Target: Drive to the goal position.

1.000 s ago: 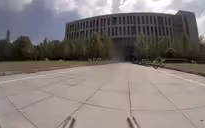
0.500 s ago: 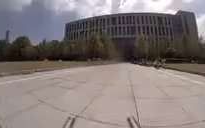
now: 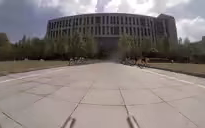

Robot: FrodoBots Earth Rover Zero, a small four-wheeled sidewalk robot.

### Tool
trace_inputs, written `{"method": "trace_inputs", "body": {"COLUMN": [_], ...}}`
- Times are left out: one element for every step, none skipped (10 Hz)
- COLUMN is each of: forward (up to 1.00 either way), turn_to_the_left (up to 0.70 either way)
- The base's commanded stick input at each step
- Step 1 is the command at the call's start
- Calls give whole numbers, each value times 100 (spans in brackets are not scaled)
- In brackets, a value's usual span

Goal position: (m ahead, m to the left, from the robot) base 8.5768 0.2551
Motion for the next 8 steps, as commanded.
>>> {"method": "trace_inputs", "body": {"forward": [70,70,70,70,70,70,70,70], "turn_to_the_left": [-35,-35,-23,0,0,0,0,0]}}
